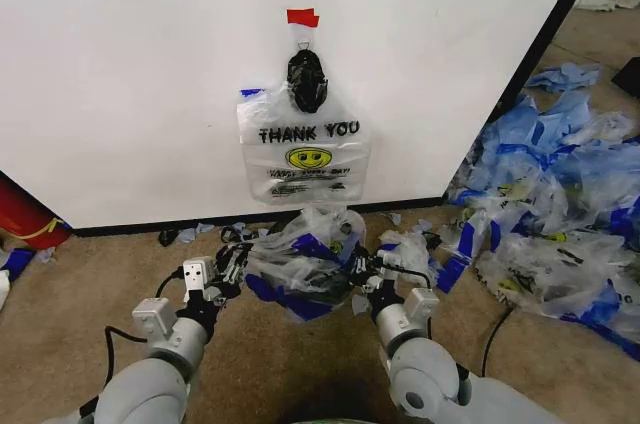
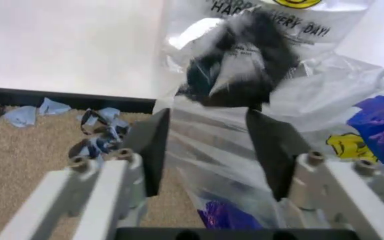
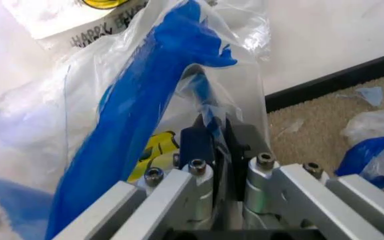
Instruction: Pick up the garbage bag from the wall and place it over the trash bin.
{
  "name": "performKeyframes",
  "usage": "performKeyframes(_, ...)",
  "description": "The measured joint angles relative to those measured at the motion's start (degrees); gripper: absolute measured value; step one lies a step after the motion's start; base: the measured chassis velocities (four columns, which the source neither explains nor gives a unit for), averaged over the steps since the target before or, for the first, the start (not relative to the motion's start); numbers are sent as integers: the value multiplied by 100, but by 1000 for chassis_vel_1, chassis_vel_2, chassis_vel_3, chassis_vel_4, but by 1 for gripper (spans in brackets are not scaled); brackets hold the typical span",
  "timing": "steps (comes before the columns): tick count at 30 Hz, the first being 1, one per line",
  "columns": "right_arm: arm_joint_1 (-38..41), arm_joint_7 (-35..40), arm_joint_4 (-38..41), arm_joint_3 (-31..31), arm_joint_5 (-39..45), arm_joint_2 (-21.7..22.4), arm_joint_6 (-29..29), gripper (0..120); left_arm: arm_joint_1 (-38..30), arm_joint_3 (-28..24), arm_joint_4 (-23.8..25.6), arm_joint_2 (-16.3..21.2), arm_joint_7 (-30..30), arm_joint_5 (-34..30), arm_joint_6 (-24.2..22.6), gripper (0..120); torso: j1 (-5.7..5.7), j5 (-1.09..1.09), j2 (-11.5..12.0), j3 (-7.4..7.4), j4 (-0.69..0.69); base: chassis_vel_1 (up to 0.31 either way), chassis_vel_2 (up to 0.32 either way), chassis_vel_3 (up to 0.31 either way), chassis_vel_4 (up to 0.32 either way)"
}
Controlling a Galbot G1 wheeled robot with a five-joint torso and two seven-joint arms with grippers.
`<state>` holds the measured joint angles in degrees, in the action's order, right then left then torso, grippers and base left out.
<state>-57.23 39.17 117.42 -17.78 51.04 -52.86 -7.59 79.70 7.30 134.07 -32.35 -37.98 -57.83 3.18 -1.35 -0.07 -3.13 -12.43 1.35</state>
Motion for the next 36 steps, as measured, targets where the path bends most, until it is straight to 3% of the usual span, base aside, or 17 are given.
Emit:
performKeyframes(8, 5, -24, -14, 27, 1, 31, -12, 0, 287, 483, -23, 131, -287, 330, -145, 84, 0, -1, 0, 0, 0, 0, 0, 0, 0)
performKeyframes(10, 28, -44, -60, 27, 2, 18, -23, 0, 450, 711, 148, 234, -135, 683, -163, 93, 0, 2, 0, 0, 0, 0, 0, 0, 0)
performKeyframes(16, 72, -58, -91, -4, 7, -55, -49, 0, 554, 650, 366, 317, 694, 1097, -19, 98, 0, 2, 0, 0, 0, 0, 0, 0, 0)
performKeyframes(19, 81, -60, -73, -22, 13, -57, -53, 0, 307, 437, 475, 274, 855, 332, 89, 96, 0, -1, 0, 0, 0, 0, 0, 0, 0)
performKeyframes(20, 81, -60, -73, -22, 13, -57, -53, 0, 307, 437, 475, 274, 855, 332, 89, 96, 0, -1, 0, 0, 0, 0, 0, 0, 0)
performKeyframes(23, 81, -57, -25, -41, 19, -49, -52, 0, 6, 371, 661, 97, 860, -1139, 149, 95, 0, 0, 0, 0, 1, 0, 0, 0, 0)
performKeyframes(26, 117, -42, 30, -102, 30, -48, -42, 0, -106, 285, 697, -116, 900, -1994, 158, 94, 0, 1, 0, 0, 1, 0, 0, 0, 0)
performKeyframes(33, 310, -2, 111, -244, 144, -17, -11, 0, -158, 130, 685, -589, 898, -3183, 187, 93, 0, 0, 0, 0, 0, 0, 0, 0, 0)
performKeyframes(36, 355, 25, 129, -285, 169, -17, -2, 0, -188, 101, 632, -661, 900, -3347, 197, 93, 0, 1, 0, 0, 0, 0, 0, 0, 0)
